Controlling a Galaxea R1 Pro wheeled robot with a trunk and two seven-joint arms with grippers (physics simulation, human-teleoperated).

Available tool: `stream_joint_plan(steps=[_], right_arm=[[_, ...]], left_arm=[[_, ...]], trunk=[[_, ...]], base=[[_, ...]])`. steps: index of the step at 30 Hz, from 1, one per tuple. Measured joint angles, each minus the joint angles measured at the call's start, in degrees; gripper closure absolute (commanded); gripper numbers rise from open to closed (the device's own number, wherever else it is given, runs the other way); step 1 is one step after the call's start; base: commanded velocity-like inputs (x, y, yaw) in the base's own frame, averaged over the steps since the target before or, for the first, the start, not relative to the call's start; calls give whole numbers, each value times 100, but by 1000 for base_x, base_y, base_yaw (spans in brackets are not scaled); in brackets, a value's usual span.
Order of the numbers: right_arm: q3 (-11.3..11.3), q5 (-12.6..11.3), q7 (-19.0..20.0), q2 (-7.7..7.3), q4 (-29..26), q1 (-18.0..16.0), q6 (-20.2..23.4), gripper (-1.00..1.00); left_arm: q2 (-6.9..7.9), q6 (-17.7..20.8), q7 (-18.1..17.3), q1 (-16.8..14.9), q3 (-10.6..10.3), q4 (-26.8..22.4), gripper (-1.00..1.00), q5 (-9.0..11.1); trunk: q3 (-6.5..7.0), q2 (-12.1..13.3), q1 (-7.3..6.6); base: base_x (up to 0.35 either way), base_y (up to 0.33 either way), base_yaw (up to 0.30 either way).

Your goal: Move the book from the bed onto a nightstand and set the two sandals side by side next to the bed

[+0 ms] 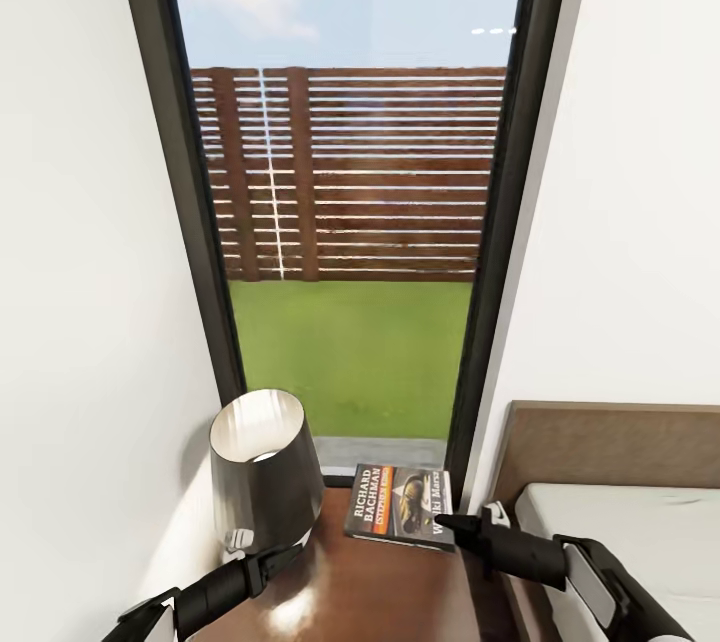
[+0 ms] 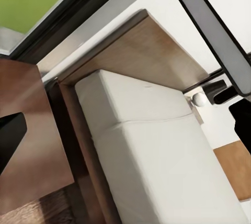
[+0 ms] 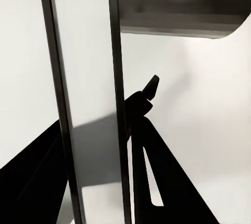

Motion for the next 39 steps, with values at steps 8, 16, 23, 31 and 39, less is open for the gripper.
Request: stream_joint_plan(steps=[8, 16, 23, 31, 39], right_arm=[[0, 11, -751, 146, 64, 4, -8, 100], [-8, -5, -884, 258, 68, 3, -5, 100], [-8, -7, -888, 262, 68, 3, -5, 100], [-8, -7, -888, 262, 68, 5, -5, 100], [-8, -9, -888, 262, 68, 4, -5, 100]], left_arm=[[4, 6, -6, 0, 6, 0, -100, 0], [9, 8, -9, 0, 6, 0, -100, 0], [9, 8, -9, 0, 6, 0, -100, 0], [9, 8, -9, 0, 6, 0, -100, 0], [9, 8, -9, 0, 6, 0, -100, 0]], trunk=[[-144, -322, 176], [-289, -644, 352], [-415, -925, 506], [-559, -1247, 682], [-703, -1568, 858]], base=[[0, 0, 0], [0, 0, 0], [0, 0, 0], [0, 0, 0], [0, 0, 0]])
